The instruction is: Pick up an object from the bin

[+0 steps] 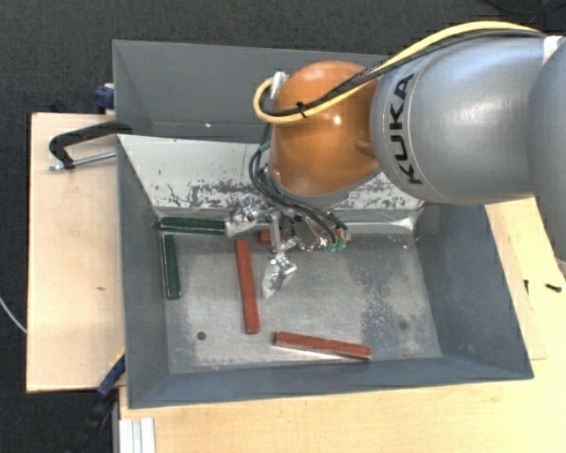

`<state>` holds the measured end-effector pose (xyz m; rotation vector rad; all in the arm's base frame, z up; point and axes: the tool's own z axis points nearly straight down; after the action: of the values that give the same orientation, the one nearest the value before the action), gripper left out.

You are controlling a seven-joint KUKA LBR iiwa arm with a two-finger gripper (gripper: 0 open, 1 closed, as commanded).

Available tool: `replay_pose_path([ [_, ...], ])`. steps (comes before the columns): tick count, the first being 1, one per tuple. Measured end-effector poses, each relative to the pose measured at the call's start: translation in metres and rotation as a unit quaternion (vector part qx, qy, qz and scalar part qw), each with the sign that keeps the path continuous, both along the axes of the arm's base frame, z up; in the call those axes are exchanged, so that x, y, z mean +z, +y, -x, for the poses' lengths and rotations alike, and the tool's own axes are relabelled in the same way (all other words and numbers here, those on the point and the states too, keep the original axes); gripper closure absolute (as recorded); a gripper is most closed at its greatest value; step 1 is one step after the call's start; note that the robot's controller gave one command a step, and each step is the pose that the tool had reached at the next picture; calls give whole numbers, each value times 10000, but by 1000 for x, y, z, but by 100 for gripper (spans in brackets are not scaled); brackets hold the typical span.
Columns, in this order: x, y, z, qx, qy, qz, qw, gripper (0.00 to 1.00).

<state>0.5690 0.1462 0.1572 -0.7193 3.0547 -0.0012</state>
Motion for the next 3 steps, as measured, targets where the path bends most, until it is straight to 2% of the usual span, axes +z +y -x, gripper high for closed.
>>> replay_pose_path([
  [1, -35, -15, 4, 739, 8, -4, 9973, 0],
  [2, -79, -29, -3, 1148, -55, -19, 9934, 100],
  [3, -82, -29, -2, 1148, -62, -29, 9934, 0],
])
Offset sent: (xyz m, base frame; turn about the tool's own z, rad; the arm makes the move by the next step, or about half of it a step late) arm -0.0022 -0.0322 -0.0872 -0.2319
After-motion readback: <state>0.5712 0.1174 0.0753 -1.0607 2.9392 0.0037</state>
